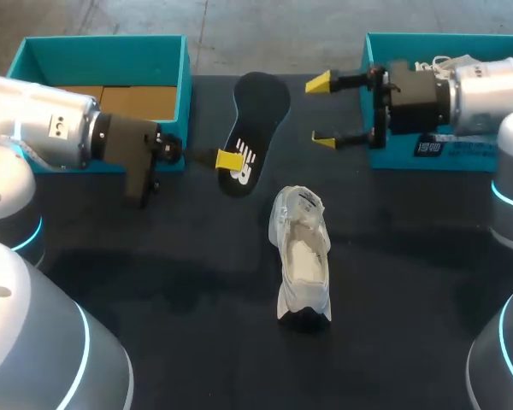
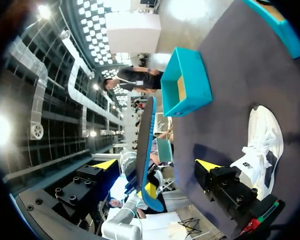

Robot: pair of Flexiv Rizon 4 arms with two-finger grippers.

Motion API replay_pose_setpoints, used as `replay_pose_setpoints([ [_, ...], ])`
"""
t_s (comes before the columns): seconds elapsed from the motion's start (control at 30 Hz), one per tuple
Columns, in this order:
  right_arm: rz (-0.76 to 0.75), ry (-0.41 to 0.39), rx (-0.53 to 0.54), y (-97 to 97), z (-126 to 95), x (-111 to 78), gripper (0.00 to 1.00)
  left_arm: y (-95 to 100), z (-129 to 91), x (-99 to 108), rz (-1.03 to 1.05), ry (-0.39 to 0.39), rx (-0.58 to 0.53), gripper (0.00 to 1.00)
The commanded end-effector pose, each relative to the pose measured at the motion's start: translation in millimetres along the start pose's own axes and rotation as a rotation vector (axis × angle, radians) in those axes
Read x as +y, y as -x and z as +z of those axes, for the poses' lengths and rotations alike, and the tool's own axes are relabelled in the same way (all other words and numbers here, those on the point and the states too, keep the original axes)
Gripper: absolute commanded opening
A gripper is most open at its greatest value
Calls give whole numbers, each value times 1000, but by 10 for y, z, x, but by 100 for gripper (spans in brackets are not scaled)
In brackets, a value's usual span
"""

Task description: Take the shoe out of the shoebox, open the shoe tongue, remove and reinsert the insole, then place the shoe into the shoebox

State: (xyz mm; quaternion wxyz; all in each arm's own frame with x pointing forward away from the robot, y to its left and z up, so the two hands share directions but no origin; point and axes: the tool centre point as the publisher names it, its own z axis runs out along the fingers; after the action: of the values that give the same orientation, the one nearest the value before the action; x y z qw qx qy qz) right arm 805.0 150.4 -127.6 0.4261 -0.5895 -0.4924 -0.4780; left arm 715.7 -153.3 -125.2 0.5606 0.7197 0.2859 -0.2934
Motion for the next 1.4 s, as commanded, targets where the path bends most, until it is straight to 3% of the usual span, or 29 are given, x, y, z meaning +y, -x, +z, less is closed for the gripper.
replay_pose_setpoints([
  [0.03, -2, 7, 24, -30, 156, 39, 100, -9, 11, -6, 3, 3, -1, 0],
  [0.57, -4, 26, 52, -83, 188, 55, 100, -9, 11, -6, 3, 3, -1, 0],
  [1.0, 77, -47, 123, -211, 528, 58, 100, -9, 11, -6, 3, 3, -1, 0],
  [1.23, 80, -45, 126, -307, 575, 92, 100, -9, 11, -6, 3, 3, -1, 0],
  [1.3, 77, -41, 127, -330, 575, 95, 96, -9, 11, -6, 3, 3, -1, 0],
  [1.4, 74, -34, 126, -356, 576, 99, 74, -9, 11, -6, 3, 3, -1, 0],
])
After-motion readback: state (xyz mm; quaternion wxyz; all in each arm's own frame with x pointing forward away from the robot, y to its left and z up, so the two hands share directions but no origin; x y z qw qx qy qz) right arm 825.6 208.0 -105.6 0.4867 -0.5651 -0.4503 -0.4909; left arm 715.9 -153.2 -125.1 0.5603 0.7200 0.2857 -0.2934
